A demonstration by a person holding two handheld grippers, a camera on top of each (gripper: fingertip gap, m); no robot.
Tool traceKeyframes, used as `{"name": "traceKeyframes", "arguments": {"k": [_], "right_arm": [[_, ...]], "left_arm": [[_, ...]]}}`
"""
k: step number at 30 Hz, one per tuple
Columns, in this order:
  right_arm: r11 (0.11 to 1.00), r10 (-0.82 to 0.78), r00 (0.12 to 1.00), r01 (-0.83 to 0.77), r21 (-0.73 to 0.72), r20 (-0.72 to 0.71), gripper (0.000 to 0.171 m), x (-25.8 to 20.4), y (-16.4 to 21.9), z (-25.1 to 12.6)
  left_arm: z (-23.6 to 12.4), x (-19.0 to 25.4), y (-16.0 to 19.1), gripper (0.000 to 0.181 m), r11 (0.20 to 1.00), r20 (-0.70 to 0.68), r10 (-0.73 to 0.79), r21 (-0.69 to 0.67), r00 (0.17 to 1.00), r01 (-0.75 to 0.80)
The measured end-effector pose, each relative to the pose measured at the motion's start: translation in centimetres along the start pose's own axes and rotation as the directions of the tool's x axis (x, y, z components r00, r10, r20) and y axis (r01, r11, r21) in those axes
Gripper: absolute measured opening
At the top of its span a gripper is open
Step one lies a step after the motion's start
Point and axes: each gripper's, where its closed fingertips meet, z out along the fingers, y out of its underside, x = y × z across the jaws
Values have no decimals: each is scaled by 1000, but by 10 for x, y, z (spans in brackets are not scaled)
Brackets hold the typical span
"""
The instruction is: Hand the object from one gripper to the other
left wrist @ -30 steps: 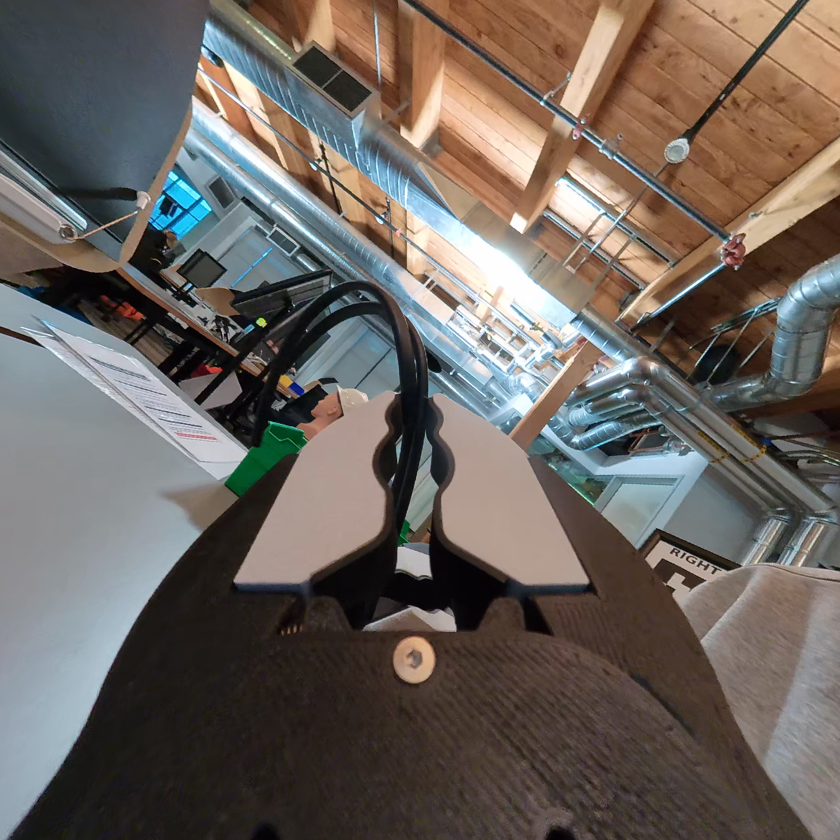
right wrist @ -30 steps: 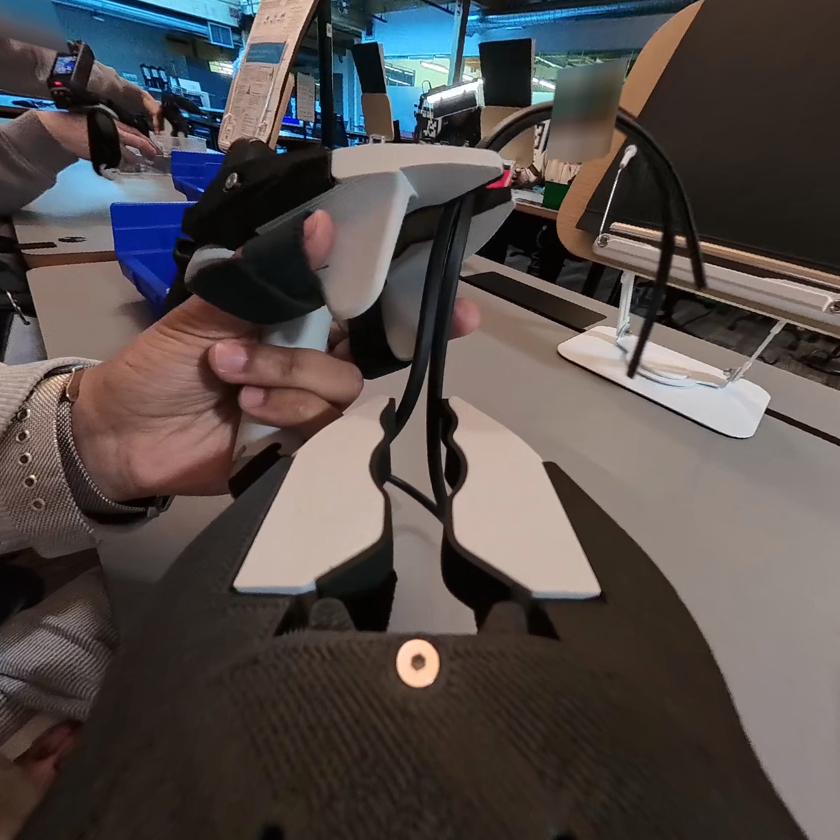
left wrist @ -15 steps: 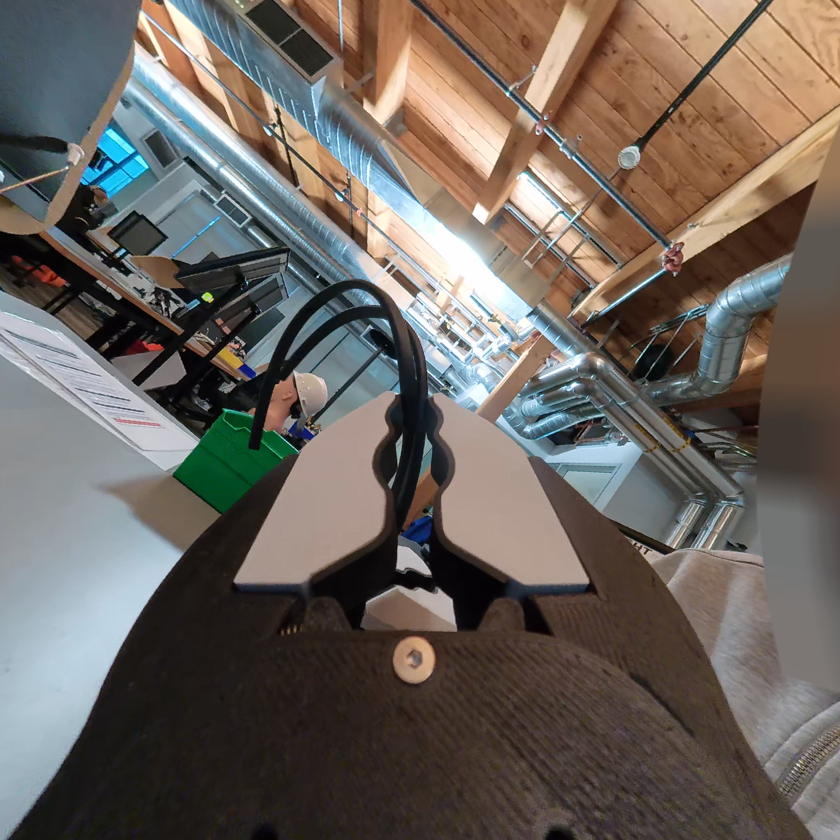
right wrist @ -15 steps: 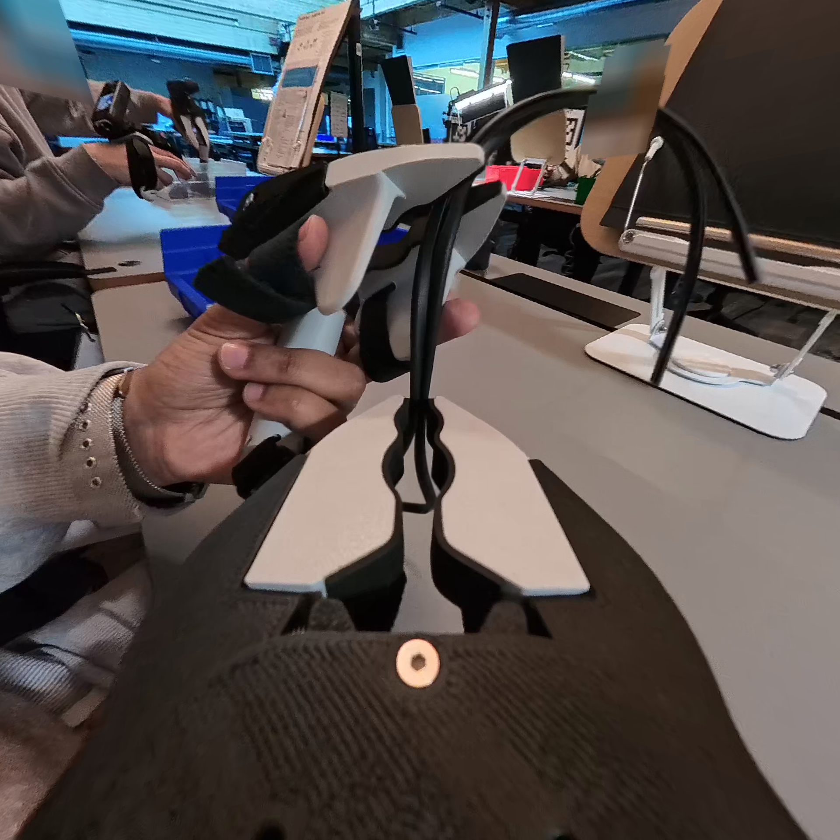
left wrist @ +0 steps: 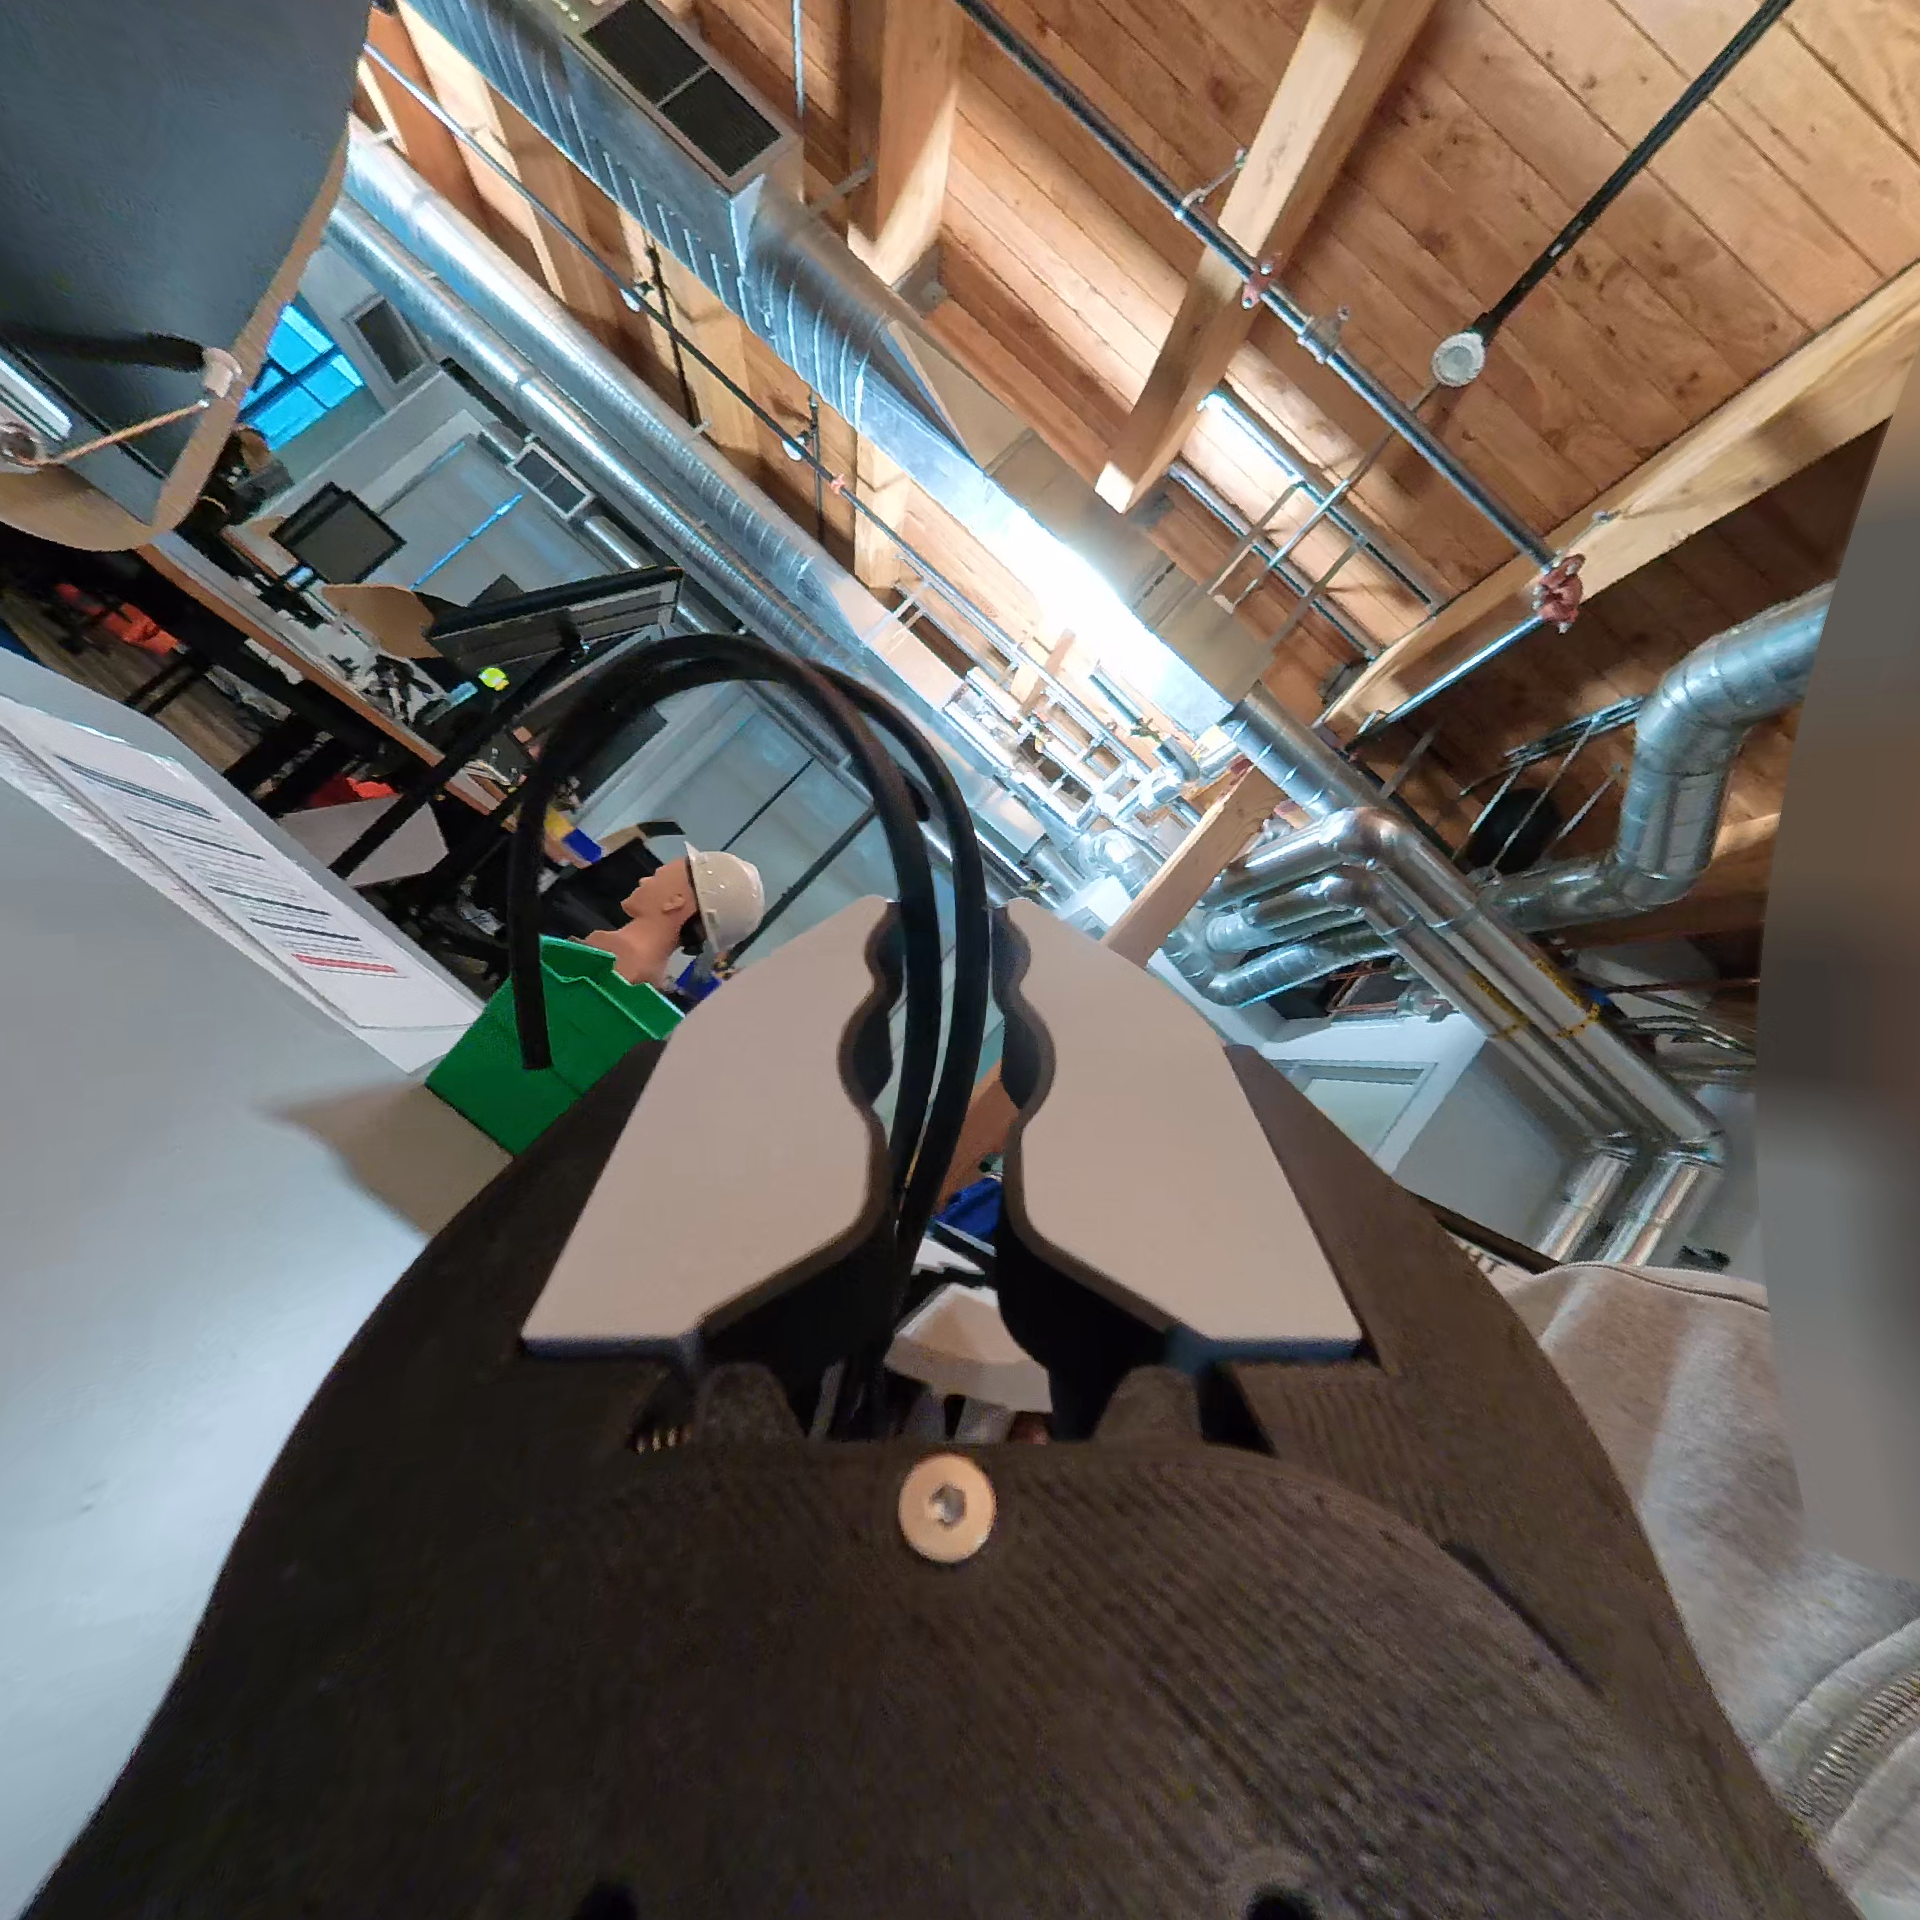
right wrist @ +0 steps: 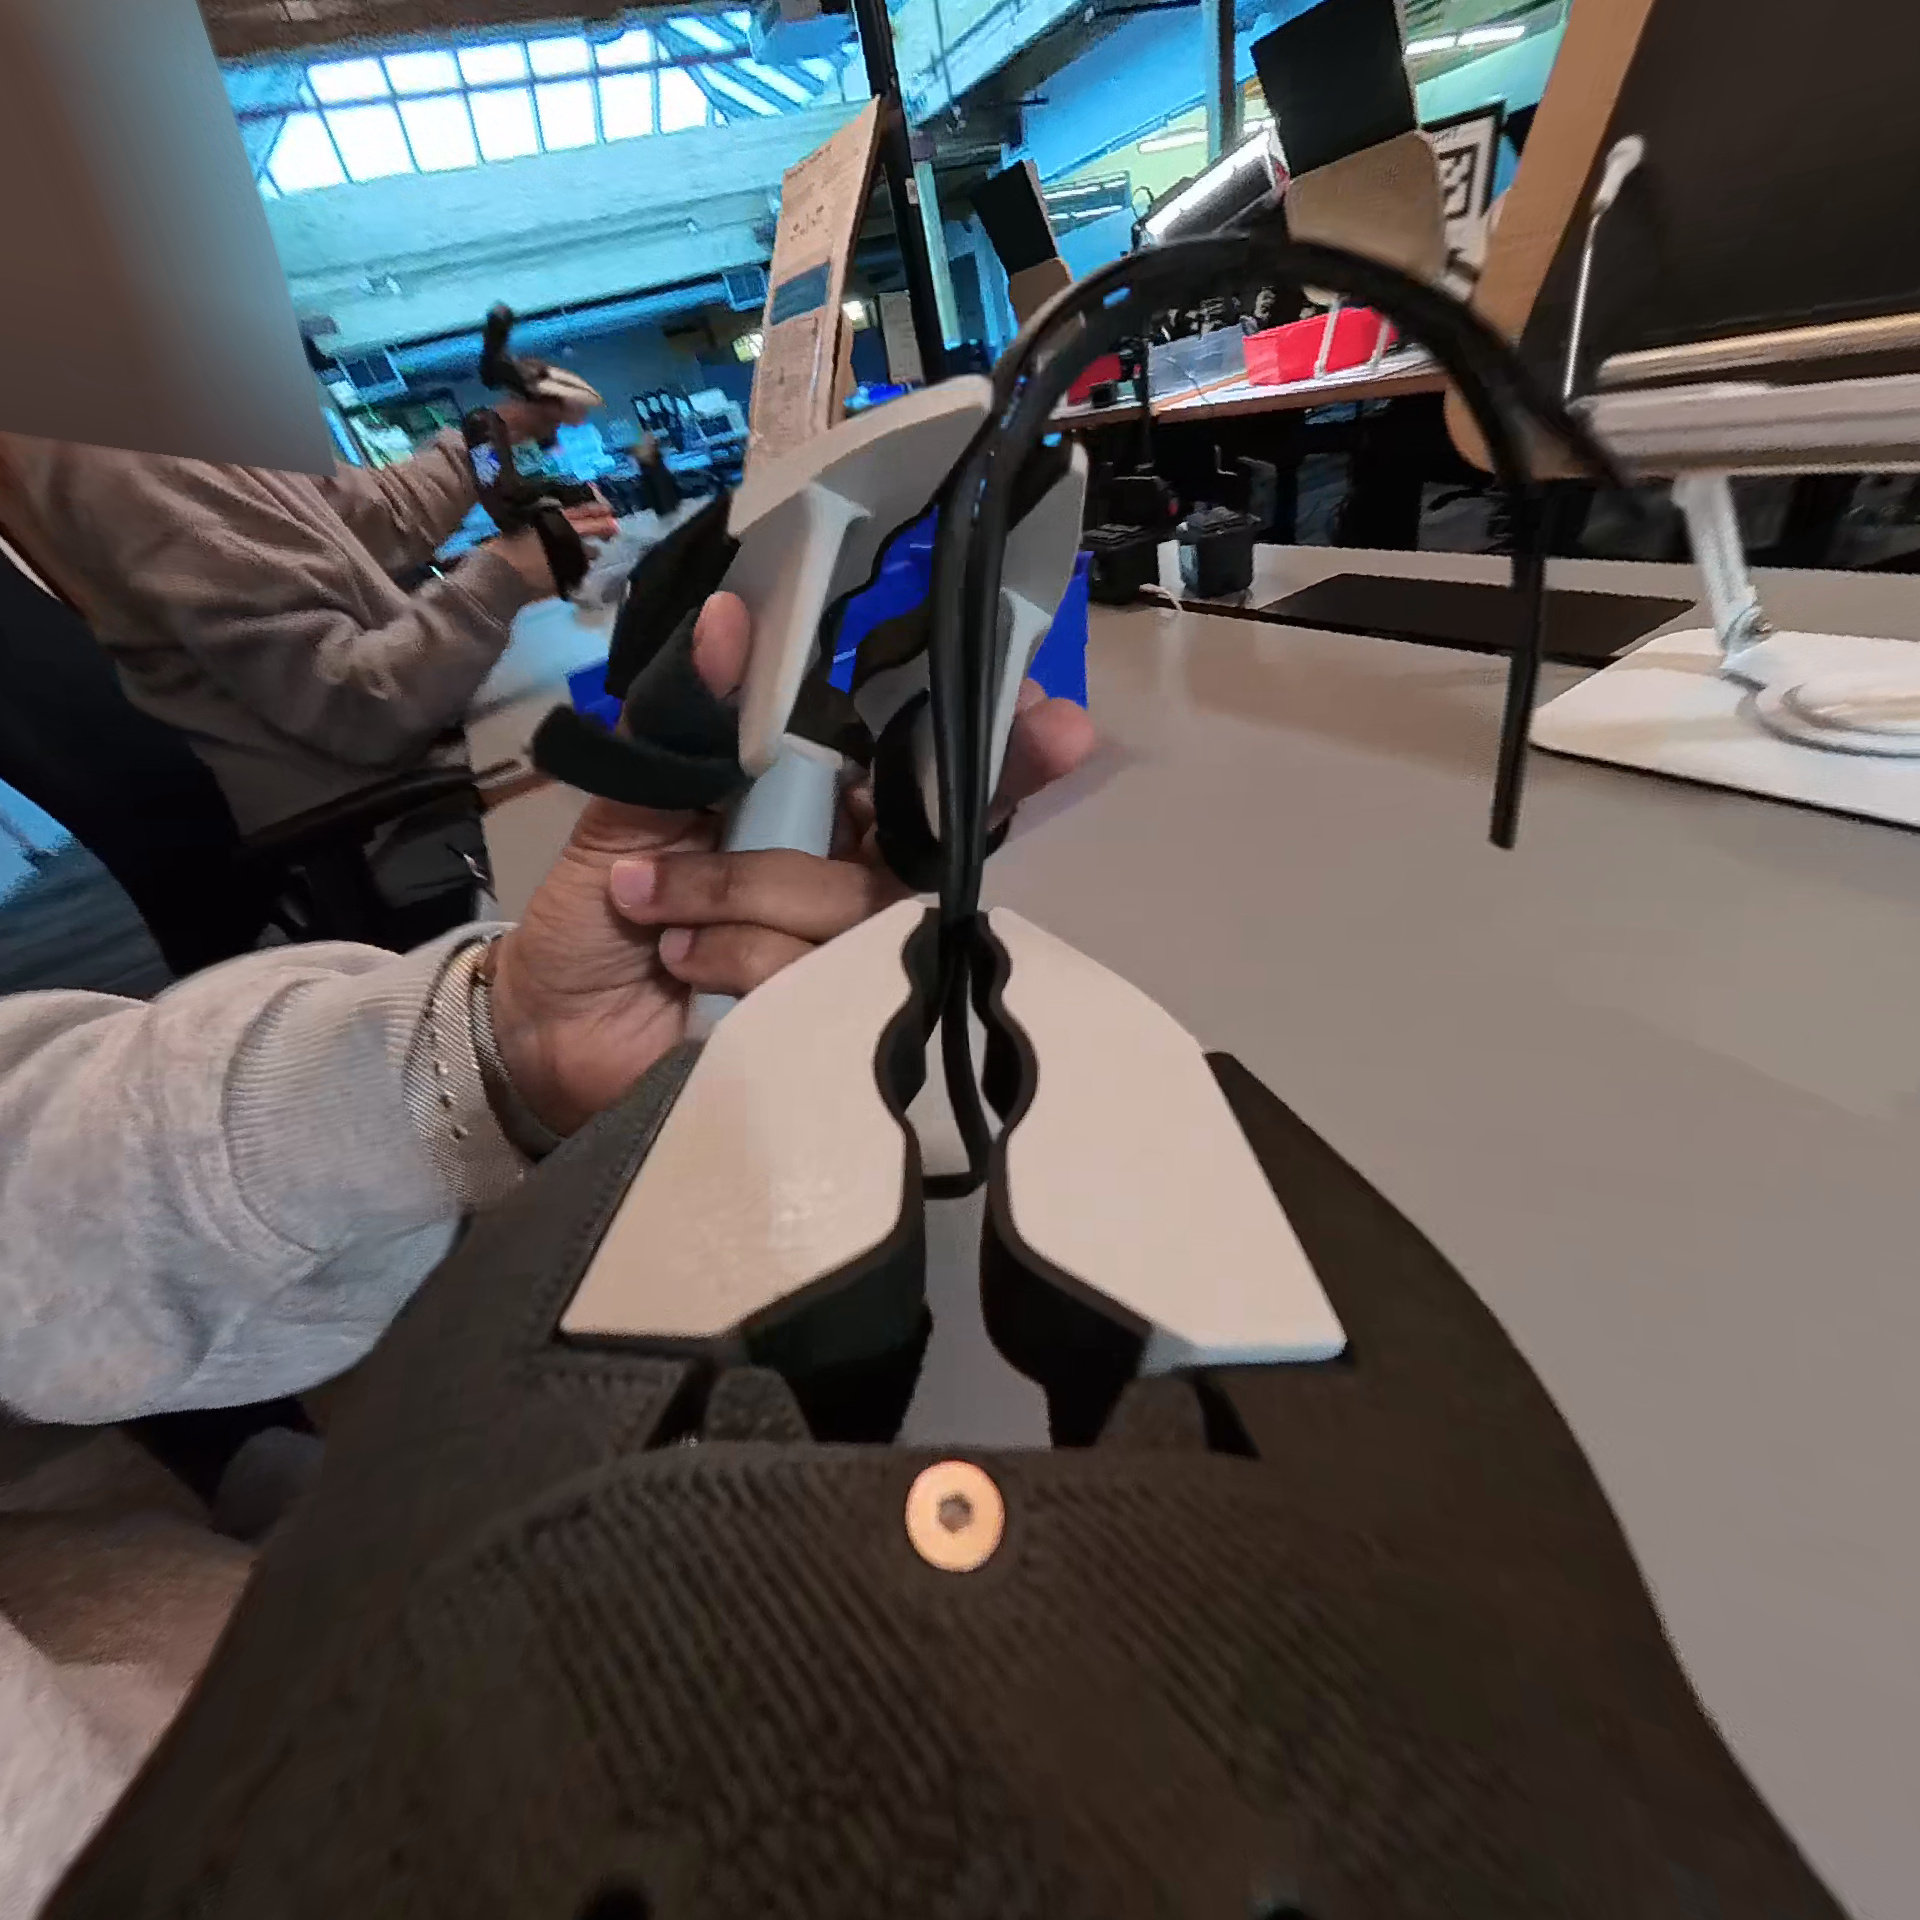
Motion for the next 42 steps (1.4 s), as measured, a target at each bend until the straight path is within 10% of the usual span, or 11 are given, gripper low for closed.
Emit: {"name": "traceKeyframes", "arguments": {"k": [15, 27, 34, 42], "right_arm": [[920, 367, 923, -379, 103, 119, 5, 37, -19, -21], [858, 484, 769, -511, -53, 418, 4, 27, -25, -35], [786, 568, 611, -602, -144, 551, 4, 3, -27, -35], [754, 594, 520, -626, -199, 613, 5, -16, -28, -34]], "left_arm": [[-4, -20, 0, 42, 958, 181, 275, -128, 944, -255], [-16, -58, 28, 45, 425, 162, 896, -582, 413, -694], [-19, -73, 35, 64, 365, 172, 925, -649, 339, -668], [-23, -82, 41, 39, 293, 145, 951, -709, 274, -642]]}}
